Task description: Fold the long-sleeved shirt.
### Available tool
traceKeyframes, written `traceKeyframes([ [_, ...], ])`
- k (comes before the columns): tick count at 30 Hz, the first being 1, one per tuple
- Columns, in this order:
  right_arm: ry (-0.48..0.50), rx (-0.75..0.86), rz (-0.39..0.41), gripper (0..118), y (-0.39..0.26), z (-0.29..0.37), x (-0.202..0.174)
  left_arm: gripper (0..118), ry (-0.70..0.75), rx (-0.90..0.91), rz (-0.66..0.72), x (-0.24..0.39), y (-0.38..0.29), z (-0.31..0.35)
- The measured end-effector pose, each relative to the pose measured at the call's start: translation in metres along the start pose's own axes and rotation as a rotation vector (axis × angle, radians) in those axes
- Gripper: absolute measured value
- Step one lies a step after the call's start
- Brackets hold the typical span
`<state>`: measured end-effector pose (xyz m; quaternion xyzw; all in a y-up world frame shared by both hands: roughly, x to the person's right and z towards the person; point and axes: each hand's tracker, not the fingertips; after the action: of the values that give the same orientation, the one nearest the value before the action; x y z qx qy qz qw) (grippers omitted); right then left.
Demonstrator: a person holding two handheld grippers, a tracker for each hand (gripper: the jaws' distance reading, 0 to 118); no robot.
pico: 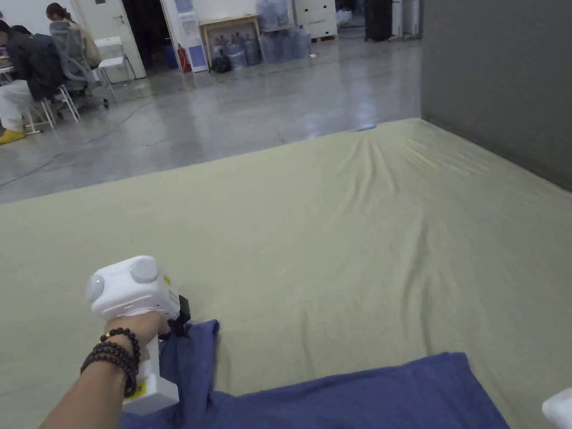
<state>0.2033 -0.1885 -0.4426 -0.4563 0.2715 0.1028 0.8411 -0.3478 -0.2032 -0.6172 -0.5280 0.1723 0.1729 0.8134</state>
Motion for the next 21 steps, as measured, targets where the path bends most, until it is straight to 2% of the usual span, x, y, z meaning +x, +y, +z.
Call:
traceKeyframes([
  [2, 0.001, 0.014, 0.001, 0, 0.003, 0.0, -0.002, 2, 0.029, 0.052, -0.075, 0.002, -0.003, 0.014],
  [3, 0.004, 0.019, -0.006, 0, 0.006, 0.001, -0.002, 2, 0.011, 0.048, -0.054, 0.0, -0.005, 0.025],
  [5, 0.002, 0.03, -0.009, 0, 0.009, 0.005, -0.002, 2, -0.082, 0.128, -0.045, 0.0, -0.018, 0.062],
  [8, -0.004, 0.047, 0.0, 0, 0.012, 0.015, -0.003, 2, -0.148, 0.223, -0.085, -0.006, -0.041, 0.116],
  [14, -0.01, 0.096, 0.032, 0, 0.009, 0.044, -0.014, 2, -0.137, 0.433, -0.139, -0.013, -0.161, 0.212],
  [18, -0.004, 0.121, 0.047, 0, 0.002, 0.059, -0.025, 5, -0.055, 0.546, -0.222, -0.013, -0.254, 0.214],
  [21, 0.01, 0.136, 0.043, 0, -0.006, 0.069, -0.031, 6, -0.022, 0.664, -0.226, -0.021, -0.306, 0.193],
])
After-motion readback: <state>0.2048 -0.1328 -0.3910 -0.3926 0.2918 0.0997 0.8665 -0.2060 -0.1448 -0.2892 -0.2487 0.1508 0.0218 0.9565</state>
